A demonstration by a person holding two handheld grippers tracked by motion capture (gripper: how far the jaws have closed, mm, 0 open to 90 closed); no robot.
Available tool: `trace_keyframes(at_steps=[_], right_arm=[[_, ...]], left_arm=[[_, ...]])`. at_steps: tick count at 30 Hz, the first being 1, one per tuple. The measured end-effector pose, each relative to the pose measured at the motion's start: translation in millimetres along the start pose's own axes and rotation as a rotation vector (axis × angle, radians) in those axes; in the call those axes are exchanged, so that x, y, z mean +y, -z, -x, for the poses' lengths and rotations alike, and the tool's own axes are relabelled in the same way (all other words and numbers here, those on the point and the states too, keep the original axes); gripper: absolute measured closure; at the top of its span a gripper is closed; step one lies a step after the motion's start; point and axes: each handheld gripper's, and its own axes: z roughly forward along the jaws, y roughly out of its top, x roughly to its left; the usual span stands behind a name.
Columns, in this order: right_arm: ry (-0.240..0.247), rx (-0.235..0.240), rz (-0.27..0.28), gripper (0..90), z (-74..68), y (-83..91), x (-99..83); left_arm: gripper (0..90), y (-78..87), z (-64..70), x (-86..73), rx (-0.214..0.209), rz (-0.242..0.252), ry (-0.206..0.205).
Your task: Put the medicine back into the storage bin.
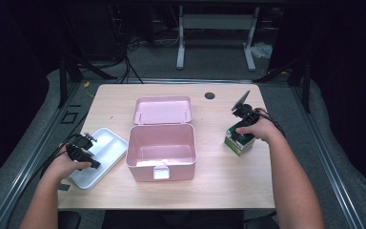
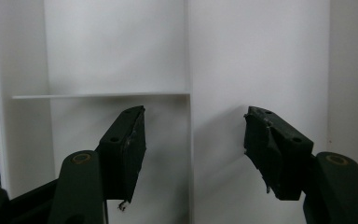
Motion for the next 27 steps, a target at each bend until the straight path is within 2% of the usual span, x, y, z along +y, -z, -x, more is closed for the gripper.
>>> trace_keyframes(at_steps=[7, 18, 27], right_arm=[[-0.006, 0.002, -0.009, 12.8, 2.0, -3.4, 0.1], [-0.028, 0.028, -0.019, 13.2, 5.6, -5.4, -0.4], [-0.03, 0.025, -0.039, 13.9, 5.0, -8.7, 0.7]], left_arm=[[38.4, 0.0, 0.1, -0.2, 0.0, 0.002, 0.0], [38.3, 0.1, -0.1, -0.1, 0.001, 0.001, -0.004], [38.3, 0.1, 0.0, 0.1, 0.001, -0.002, -0.002]])
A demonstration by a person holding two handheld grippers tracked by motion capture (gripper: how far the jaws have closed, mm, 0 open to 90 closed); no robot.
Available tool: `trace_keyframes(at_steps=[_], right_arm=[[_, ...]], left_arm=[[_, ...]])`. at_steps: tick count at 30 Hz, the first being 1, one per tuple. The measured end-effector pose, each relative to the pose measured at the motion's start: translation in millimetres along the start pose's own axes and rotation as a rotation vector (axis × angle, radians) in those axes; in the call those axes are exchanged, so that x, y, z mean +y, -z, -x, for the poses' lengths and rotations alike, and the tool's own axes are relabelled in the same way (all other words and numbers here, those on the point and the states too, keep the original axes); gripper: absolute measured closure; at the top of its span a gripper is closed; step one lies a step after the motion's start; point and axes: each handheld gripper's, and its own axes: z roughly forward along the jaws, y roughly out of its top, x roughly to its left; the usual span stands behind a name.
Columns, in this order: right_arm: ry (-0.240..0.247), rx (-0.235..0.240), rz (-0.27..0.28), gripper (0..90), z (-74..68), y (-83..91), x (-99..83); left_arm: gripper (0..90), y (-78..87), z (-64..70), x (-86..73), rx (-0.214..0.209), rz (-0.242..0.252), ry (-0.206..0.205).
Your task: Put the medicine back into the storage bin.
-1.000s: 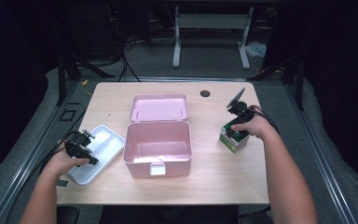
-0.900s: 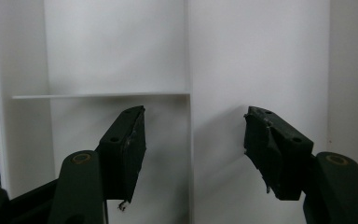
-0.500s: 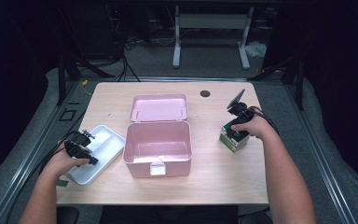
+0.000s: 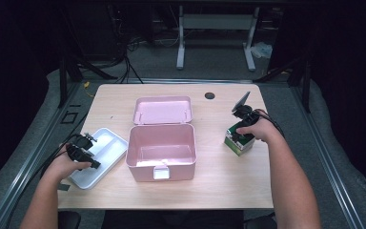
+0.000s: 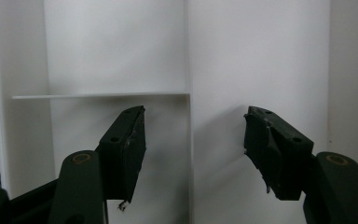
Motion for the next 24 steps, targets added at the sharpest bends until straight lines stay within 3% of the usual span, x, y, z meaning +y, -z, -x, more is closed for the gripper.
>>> trace_keyframes(at_steps=[12, 24], right_arm=[[0.009, 0.0, -0.01, 15.2, -0.4, 6.3, 0.7], [0.042, -0.021, 0.012, 15.3, -9.6, 33.5, 3.7]], left_arm=[[38.3, 0.1, -0.2, 0.2, 0.001, -0.001, -0.003], [38.3, 0.1, -0.1, 0.1, 0.001, 0.0, -0.002]])
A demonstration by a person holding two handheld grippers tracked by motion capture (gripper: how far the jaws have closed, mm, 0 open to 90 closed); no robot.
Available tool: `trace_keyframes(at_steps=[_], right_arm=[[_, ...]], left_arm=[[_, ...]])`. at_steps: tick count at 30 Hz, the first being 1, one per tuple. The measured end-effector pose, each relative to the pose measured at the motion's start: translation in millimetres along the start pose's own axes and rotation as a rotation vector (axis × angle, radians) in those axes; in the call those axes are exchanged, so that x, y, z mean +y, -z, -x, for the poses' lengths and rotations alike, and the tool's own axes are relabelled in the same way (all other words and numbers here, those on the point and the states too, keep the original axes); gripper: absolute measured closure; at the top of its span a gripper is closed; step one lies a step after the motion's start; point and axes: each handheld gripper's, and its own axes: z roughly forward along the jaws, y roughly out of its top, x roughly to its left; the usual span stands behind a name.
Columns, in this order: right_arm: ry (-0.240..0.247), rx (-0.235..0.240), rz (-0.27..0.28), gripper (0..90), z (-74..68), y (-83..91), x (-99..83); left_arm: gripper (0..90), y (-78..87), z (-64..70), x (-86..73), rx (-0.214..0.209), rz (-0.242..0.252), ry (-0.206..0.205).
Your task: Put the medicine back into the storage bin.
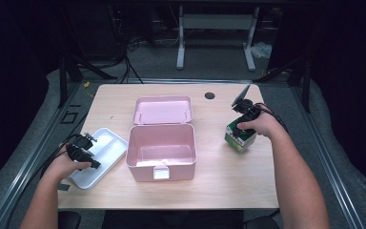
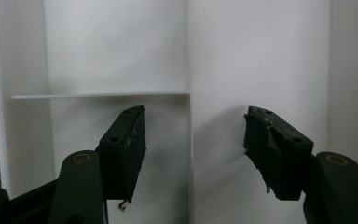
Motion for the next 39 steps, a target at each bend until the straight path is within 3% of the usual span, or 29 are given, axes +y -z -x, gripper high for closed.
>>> trace_keyframes(at_steps=[11, 29, 34, 39], right_arm=[[0.05, -0.011, 0.015, 15.4, -11.8, 26.2, 5.9], [0.122, -0.008, 0.012, 15.6, -27.7, 45.1, 10.5], [0.203, -0.008, 0.023, 15.8, -39.3, 55.5, 12.3], [0.37, -0.019, 0.029, 15.8, -55.6, 69.0, 13.0]], left_arm=[[38.3, 0.0, 0.0, 0.0, -0.001, 0.0, 0.001], [38.3, -0.1, 0.1, -0.1, -0.001, 0.0, 0.002], [38.3, -0.1, 0.1, -0.1, -0.002, 0.0, 0.002], [38.3, -0.1, 0.1, -0.2, -0.002, 0.003, 0.002]])
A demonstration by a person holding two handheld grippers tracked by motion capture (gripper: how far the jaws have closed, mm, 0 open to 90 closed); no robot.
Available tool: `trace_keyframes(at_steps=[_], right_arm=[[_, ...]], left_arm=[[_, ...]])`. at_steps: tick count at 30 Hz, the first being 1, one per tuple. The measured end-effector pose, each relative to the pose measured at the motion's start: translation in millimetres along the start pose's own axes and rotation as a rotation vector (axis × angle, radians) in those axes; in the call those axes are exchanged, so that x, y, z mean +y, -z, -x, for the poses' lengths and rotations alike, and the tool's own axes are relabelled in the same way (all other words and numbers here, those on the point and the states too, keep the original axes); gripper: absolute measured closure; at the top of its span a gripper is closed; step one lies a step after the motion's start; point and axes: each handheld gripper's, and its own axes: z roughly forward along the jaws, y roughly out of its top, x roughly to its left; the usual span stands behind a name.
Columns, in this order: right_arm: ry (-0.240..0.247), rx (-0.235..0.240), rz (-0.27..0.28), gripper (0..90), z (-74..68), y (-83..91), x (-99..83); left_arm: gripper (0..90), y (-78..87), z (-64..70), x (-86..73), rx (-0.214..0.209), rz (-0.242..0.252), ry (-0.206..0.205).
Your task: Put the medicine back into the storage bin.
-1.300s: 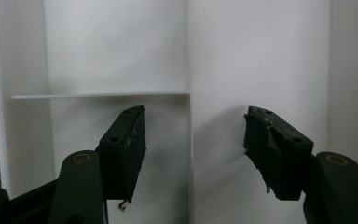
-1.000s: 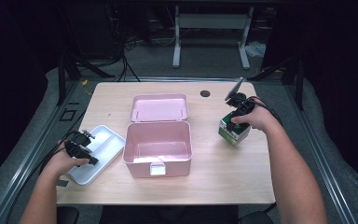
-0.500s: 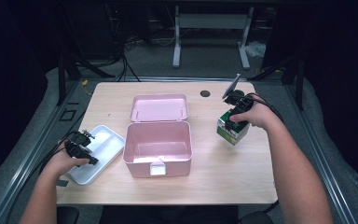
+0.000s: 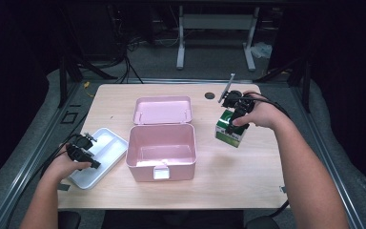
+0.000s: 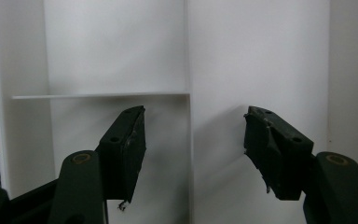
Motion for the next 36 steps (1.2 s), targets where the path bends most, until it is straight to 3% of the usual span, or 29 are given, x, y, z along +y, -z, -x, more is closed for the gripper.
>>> trace_keyframes(at_steps=[4, 6, 8, 15, 23, 36], right_arm=[[0.119, 0.017, 0.016, 15.8, -13.1, 9.5, 3.9], [0.16, 0.047, 0.006, 15.8, -18.3, 13.4, 6.2], [0.191, 0.041, 0.002, 15.8, -22.9, 16.3, 8.2], [0.244, 0.029, 0.0, 15.9, -31.5, 22.5, 14.0], [0.289, 0.047, 0.006, 15.9, -40.9, 31.6, 20.7], [0.419, 0.08, 0.05, 16.0, -73.2, 47.5, 44.1]], left_arm=[[38.3, 0.1, 0.0, 0.0, 0.0, -0.001, 0.0], [38.3, 0.0, 0.0, 0.0, -0.001, -0.001, 0.0], [38.3, 0.0, 0.0, 0.0, -0.001, -0.001, -0.001], [38.3, 0.0, 0.0, -0.2, -0.001, 0.0, 0.001], [38.3, 0.0, 0.1, -0.3, -0.001, 0.002, 0.001], [38.4, 0.0, 0.1, -0.6, -0.001, 0.004, 0.0]])
